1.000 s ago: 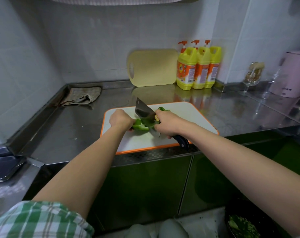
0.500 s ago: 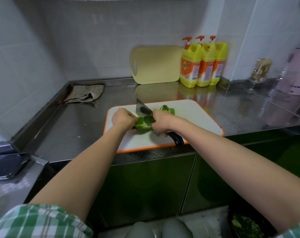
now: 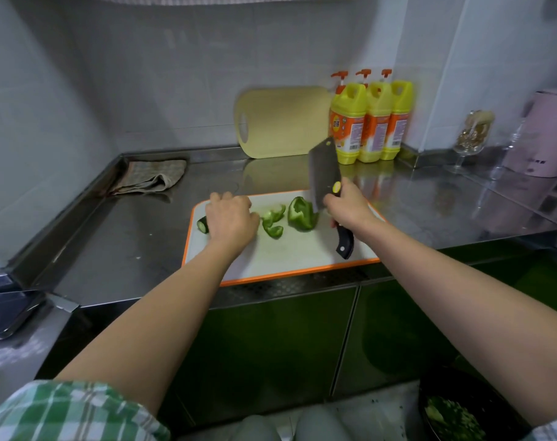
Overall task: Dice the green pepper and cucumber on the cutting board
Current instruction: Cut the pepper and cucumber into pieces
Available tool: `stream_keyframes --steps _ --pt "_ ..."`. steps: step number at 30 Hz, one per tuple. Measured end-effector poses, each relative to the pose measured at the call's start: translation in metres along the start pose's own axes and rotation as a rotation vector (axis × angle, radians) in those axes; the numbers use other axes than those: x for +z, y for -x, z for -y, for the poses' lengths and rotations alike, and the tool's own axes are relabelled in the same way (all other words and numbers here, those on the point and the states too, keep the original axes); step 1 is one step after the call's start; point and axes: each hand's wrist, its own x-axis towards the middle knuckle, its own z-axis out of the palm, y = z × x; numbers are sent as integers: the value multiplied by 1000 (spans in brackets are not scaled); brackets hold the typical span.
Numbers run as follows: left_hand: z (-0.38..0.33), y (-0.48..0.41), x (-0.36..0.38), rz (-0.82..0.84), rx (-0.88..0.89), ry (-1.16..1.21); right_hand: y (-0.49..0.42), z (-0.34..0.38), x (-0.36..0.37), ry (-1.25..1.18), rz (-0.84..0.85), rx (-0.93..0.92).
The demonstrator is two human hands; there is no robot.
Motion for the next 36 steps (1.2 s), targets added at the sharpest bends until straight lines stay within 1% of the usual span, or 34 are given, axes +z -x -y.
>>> stream_keyframes --steps 3,5,7,9,13,17,20,23,26,30,36 --pt "-26 -1 9 5 89 52 1 -29 -5 -4 0 82" --pt "-43 -4 17 29 114 68 0 -44 -5 -25 8 104" --pt "-56 -8 26 73 112 5 -3 -54 -5 -36 23 121" --pt "-66 -12 32 128 95 -72 -2 -52 -7 -31 64 106" --pt "-74 -18 42 191 114 -100 2 -43 -13 15 100 41" --pt "-69 -19 42 204 84 58 1 -41 -20 84 132 -5" --pt "-61 -19 36 207 76 181 -2 -36 -24 46 103 -57" --pt "-57 -17 31 204 79 250 0 -27 -26 48 110 -81" --pt "-59 -14 28 196 57 254 4 -23 -25 139 137 -88" --pt "-64 -11 30 131 41 242 16 -18 -25 355 212 -121" --pt "-71 -13 29 78 31 214 20 -11 -28 545 243 -157"
